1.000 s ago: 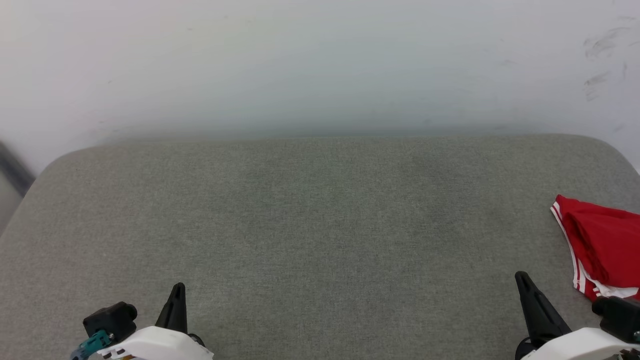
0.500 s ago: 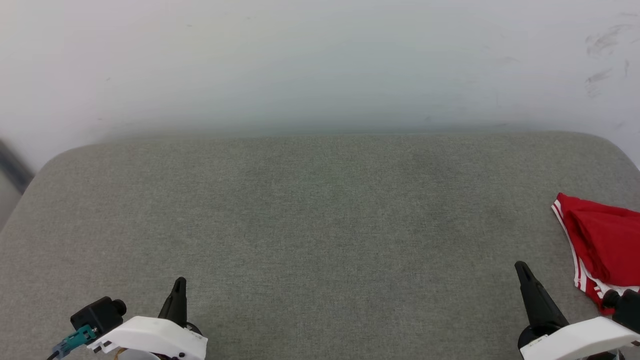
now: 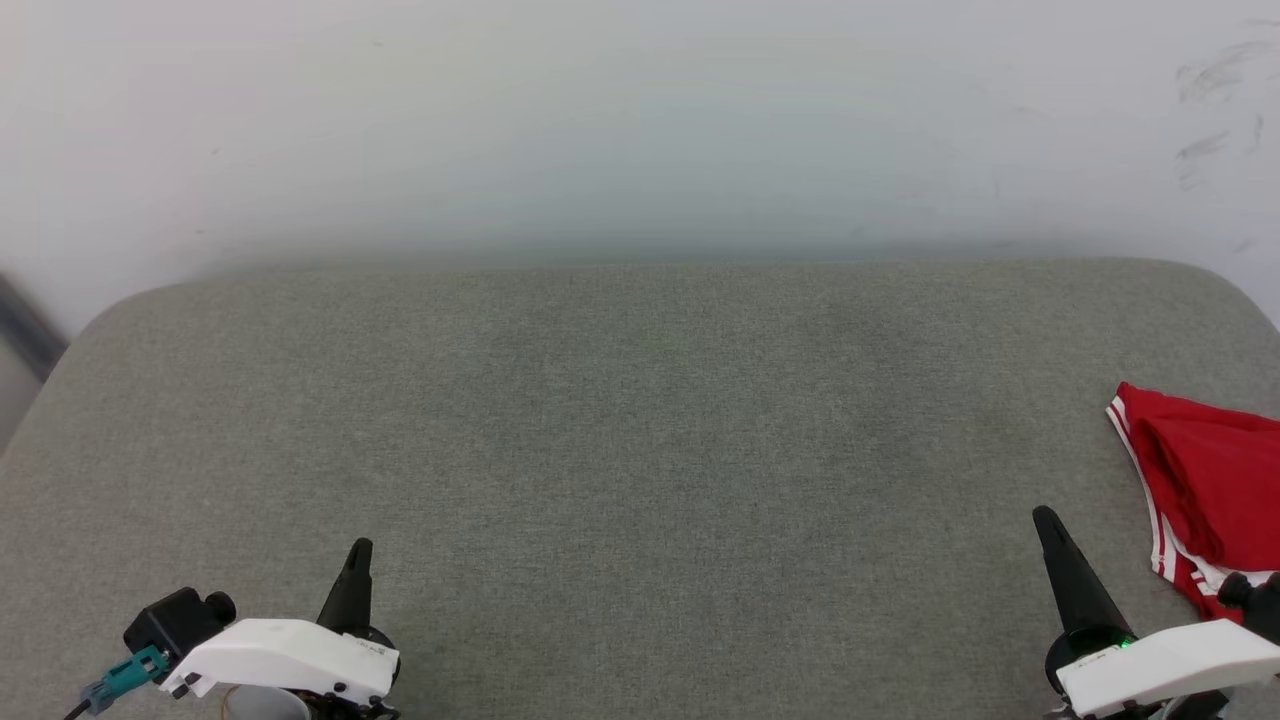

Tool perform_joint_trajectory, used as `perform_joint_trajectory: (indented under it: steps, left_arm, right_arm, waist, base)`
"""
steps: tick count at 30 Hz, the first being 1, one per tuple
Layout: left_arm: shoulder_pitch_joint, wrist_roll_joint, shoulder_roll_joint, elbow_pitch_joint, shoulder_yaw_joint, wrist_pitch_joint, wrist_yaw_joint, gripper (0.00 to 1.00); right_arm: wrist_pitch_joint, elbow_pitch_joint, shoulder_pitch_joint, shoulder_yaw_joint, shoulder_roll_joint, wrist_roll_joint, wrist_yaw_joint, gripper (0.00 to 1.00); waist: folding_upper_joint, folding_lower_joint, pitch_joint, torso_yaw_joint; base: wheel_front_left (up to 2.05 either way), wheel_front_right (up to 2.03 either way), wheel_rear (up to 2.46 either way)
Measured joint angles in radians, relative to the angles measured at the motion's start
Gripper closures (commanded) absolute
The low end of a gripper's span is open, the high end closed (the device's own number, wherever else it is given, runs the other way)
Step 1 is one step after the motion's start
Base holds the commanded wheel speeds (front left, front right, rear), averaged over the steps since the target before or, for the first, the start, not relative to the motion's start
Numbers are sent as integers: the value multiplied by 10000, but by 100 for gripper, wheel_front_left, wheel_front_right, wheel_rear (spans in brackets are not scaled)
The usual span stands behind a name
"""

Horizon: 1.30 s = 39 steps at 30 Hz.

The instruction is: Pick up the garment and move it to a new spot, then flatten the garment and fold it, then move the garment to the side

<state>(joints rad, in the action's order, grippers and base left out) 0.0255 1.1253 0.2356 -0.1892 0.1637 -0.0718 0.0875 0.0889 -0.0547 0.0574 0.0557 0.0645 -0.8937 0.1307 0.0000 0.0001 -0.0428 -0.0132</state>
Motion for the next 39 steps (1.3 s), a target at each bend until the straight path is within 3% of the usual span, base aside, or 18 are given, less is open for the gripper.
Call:
perform_joint_trajectory:
  steps: [39]
  left_arm:
    - [423,2801,-1024,-311,-1544,1028,-1233,100]
  right_arm:
    - [10,-1089,-885,198,10,-4188,0,100]
  waist:
    - [0,0,224,64]
  base:
    - [0,0,0]
